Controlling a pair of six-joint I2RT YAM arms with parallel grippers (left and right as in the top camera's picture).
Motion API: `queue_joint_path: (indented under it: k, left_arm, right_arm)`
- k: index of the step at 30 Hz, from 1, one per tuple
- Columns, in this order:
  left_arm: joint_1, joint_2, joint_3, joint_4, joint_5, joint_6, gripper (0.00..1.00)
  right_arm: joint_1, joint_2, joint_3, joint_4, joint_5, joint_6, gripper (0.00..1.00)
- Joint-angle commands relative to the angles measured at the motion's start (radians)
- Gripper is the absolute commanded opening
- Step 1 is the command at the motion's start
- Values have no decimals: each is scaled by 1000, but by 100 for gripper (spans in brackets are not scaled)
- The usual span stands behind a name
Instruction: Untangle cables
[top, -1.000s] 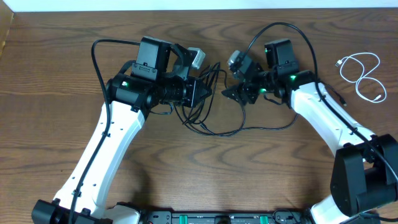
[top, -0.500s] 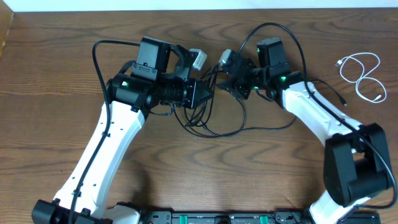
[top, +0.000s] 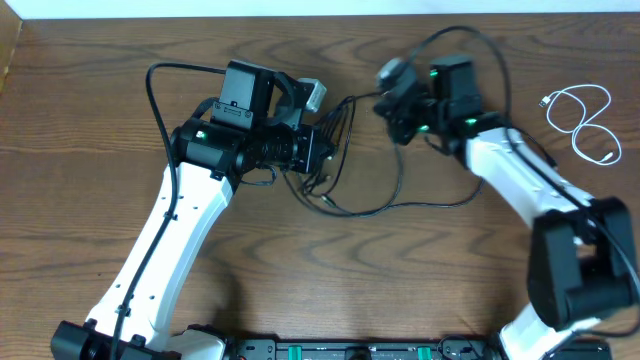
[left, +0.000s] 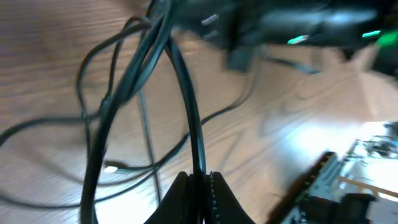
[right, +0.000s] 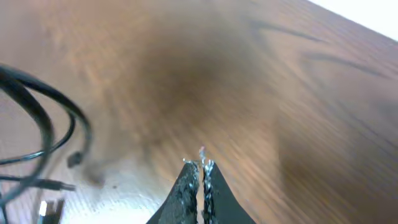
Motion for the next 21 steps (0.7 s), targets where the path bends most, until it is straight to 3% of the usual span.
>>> queue_joint_path:
  k: [1,8,16,21]
  left_arm:
    - [3,-16,17,-9,-65,5,7]
    - [3,-16,17,-10,-191,-33,7]
    - [4,-16,17,-26,-615,-278,7]
    - [70,-16,17,-41,-674,-359,7]
  right_arm:
    - [-90,-141,2,-39,89,175,1]
    - [-238,-298,2,-212,198,182,1]
    - [-397,-355,2,-344,328,333,1]
    - [-491,-355,2,-372,330,372,1]
